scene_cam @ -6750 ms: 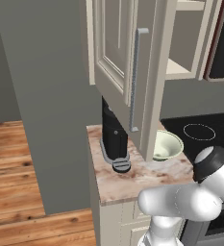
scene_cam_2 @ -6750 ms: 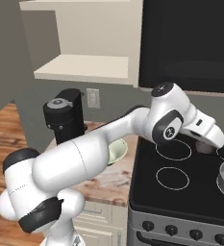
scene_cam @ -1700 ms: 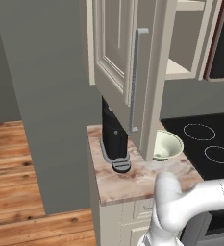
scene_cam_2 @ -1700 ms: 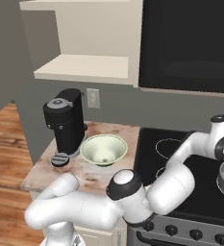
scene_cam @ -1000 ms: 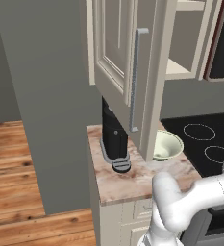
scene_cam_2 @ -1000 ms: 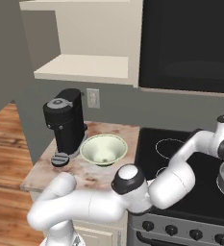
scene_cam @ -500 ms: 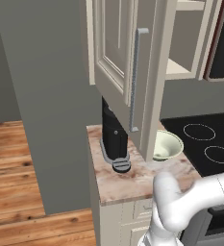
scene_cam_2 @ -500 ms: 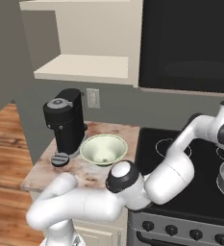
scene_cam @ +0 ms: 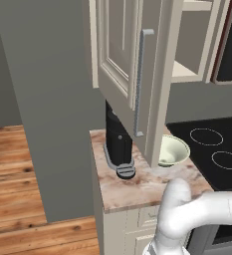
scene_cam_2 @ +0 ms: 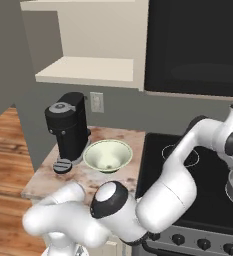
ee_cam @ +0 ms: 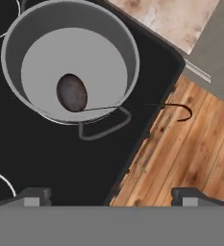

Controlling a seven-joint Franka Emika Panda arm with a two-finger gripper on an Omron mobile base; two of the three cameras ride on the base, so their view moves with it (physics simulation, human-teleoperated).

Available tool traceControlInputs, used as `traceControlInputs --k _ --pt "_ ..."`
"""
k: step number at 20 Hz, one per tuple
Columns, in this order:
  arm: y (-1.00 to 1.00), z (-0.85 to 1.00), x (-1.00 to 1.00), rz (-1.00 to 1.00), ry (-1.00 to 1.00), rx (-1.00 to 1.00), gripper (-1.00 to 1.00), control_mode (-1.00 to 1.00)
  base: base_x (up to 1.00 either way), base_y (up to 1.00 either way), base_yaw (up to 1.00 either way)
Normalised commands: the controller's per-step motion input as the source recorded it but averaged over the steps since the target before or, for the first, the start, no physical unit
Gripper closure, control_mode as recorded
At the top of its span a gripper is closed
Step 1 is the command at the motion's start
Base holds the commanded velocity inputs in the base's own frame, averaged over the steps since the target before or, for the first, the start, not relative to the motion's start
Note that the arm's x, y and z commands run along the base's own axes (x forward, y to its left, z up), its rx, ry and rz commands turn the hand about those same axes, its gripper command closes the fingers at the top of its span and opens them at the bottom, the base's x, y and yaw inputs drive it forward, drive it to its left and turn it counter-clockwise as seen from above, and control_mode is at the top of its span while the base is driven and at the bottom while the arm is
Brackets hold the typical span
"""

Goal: Open the cabinet and move the ladle to the pot. Then close the cabinet.

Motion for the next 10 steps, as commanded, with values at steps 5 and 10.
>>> traceControlInputs --k 5,10 --pt "0.80 0.27 -0.96 0.00 -0.14 0.00 -1.00 -1.00 0.00 0.00 0.00" --pt "1.00 0.55 -0.62 0.00 -0.08 0.00 -1.00 -1.00 0.00 0.00 0.00"
